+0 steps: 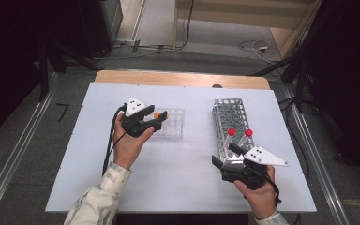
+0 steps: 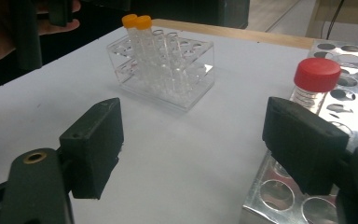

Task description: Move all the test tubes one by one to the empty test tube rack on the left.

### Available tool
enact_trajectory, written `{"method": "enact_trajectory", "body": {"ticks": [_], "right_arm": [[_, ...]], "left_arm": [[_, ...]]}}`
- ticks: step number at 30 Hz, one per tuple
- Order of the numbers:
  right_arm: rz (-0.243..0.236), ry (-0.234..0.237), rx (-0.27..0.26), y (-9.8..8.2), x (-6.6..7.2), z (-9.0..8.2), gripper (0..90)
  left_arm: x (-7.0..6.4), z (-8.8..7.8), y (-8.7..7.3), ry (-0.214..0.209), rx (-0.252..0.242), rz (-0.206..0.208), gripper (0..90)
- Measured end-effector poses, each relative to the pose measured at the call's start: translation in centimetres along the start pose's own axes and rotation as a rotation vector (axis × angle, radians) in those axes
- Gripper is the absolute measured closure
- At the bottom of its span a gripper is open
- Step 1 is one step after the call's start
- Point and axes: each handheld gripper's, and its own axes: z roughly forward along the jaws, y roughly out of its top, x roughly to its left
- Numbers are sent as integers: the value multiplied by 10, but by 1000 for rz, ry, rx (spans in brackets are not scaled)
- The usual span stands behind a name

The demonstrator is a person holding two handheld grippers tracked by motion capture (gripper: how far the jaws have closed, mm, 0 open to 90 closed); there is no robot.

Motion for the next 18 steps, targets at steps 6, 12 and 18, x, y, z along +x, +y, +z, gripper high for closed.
{"method": "enact_trajectory", "body": {"ticks": [6, 12, 18], "right_arm": [[0, -37, -3, -2, -7, -7, 187], [29, -93, -3, -8, -26, -18, 186], [56, -179, -8, -13, -50, -23, 186]], "left_arm": [[-10, -5, 0, -28, 12, 15, 241], [-16, -6, -2, -29, 3, 9, 192], [-19, -6, -3, -34, 3, 4, 176]]}}
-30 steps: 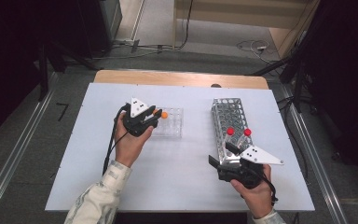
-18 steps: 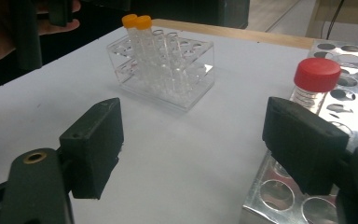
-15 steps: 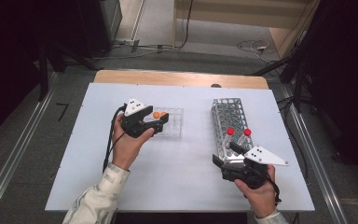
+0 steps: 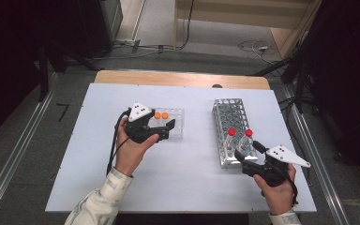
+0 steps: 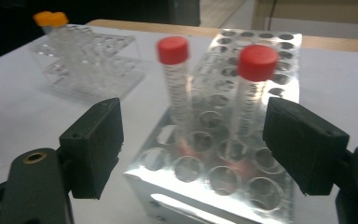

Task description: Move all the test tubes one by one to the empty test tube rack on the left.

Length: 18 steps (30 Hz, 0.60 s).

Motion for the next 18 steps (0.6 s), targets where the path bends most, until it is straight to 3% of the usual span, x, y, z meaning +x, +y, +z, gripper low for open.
{"method": "enact_trajectory", "body": {"ticks": [8, 18], "right_arm": [[14, -75, 19, -2, -18, 19, 232], [-22, -93, 35, -1, -23, 35, 495]], "left_arm": [[1, 1, -2, -1, 1, -3, 173], [0, 2, -3, -2, 6, -2, 176]]}}
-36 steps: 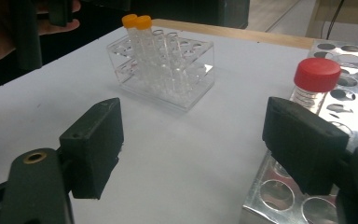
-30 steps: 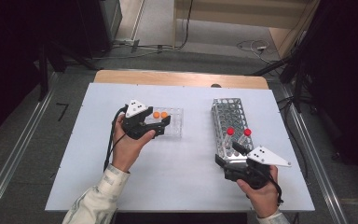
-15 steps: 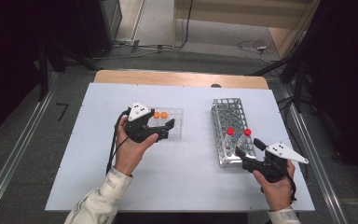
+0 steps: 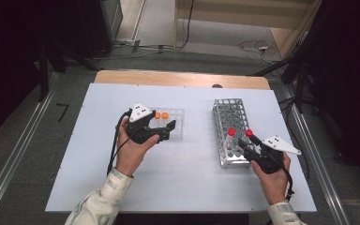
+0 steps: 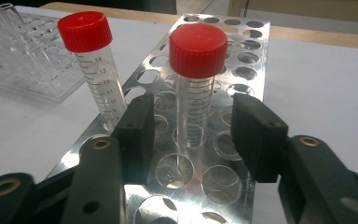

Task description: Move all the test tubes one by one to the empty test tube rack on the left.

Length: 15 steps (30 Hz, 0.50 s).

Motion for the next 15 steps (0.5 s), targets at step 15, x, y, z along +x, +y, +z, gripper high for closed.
{"method": "enact_trajectory", "body": {"ticks": [15], "right_arm": [[4, 12, 17, 0, -2, 8, 699]], "left_arm": [[0, 1, -1, -21, 7, -14, 177]]}}
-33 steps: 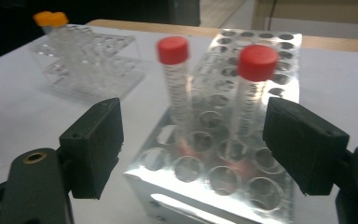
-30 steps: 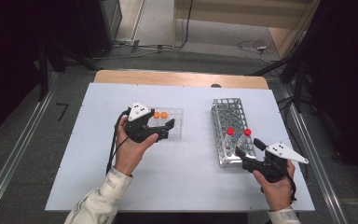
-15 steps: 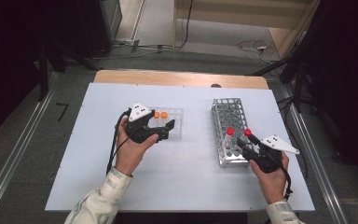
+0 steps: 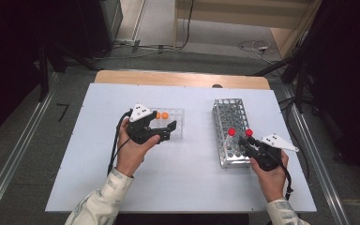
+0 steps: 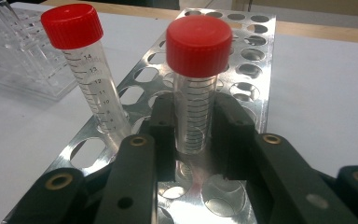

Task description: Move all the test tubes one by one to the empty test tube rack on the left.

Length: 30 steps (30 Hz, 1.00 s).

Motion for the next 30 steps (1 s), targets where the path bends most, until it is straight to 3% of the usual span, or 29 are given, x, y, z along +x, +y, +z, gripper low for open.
{"method": "enact_trajectory", "body": {"ticks": [7, 20, 30], "right_arm": [[-9, 0, -11, 2, 1, -2, 711], [-48, -15, -105, 26, 7, -32, 711], [-62, 8, -131, 31, 13, -48, 711]], "left_arm": [[0, 0, 0, 0, -2, -1, 177], [1, -2, 1, 7, -5, -1, 174], [2, -3, 1, 12, -8, 1, 174]]}}
